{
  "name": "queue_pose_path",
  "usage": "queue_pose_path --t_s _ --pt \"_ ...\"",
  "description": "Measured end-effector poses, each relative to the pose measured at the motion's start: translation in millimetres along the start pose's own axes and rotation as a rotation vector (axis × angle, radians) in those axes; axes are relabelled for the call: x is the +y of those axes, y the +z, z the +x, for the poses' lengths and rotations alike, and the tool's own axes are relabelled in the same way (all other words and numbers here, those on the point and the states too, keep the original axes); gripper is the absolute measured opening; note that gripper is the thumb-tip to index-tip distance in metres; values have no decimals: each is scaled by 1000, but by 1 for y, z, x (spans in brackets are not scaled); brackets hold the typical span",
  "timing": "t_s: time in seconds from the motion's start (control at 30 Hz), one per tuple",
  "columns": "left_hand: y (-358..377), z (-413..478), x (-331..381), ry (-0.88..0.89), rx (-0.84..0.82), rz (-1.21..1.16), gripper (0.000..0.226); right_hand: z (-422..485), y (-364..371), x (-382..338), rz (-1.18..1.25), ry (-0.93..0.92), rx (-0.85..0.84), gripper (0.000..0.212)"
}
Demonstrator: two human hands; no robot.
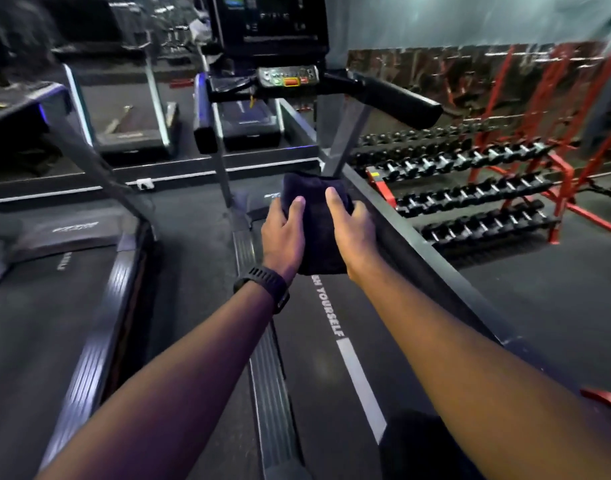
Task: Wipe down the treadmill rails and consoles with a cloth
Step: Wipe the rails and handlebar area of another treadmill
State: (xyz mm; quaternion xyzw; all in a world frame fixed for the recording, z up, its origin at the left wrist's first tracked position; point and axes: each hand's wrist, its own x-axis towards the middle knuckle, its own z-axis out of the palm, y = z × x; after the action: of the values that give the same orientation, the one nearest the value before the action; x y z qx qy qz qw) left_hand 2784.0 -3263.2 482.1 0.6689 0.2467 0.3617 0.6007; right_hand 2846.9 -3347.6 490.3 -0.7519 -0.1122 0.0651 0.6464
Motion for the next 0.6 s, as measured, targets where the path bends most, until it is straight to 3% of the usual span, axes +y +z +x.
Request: queue_pose_path --t_s 0.4,0.6 --pt "35 204 -14 95 326 311 27 211 102 -17 -19 -99 -238 55" --pt "45 306 37 -39 489 392 26 309 149 -96 -98 -84 -431 58"
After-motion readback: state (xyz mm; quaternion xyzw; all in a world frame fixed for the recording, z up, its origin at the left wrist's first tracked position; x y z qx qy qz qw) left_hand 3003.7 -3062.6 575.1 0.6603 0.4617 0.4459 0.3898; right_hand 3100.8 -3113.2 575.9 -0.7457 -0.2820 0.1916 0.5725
